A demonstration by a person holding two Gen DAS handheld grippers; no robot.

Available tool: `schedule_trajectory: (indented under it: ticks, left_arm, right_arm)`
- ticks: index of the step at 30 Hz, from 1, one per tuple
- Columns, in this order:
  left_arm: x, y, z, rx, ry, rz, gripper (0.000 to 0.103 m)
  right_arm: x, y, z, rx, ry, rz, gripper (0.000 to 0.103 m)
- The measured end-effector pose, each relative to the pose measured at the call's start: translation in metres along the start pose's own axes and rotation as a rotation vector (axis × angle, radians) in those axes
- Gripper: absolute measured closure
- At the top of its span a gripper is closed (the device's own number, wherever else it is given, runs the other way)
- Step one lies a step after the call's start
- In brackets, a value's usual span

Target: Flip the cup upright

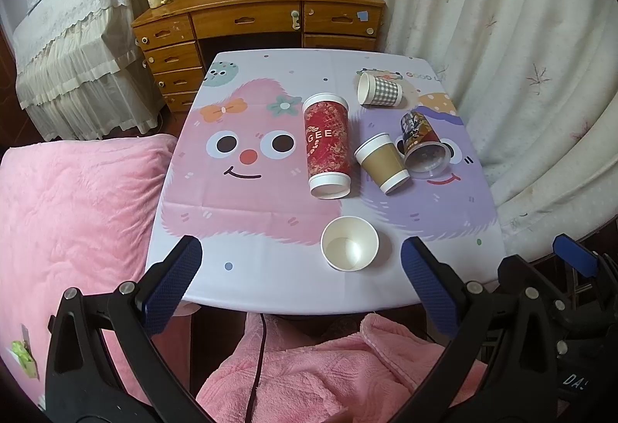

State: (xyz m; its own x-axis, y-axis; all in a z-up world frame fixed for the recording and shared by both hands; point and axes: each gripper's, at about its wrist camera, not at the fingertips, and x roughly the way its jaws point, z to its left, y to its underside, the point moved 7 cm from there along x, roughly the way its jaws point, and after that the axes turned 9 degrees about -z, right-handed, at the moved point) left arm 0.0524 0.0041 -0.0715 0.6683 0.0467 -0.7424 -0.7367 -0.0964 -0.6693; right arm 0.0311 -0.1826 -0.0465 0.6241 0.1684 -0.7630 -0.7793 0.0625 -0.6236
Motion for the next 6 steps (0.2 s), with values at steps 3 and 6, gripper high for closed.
schedule_trajectory:
  ticks: [3,6]
  left_arm:
    - [0.0012,0.0006,0.0017,-0.002,-0.001,0.004,0.001]
    - [0.0024,0.0012,0.0039,-0.007,-0.005,0.006,0.001]
  right_arm:
    - [0.0007,0.0000,0.0007,0.001,0.000,0.001,0.000]
    - [0.0027,0.0006,0.0020,-0.001,0.000,0.005,0.000]
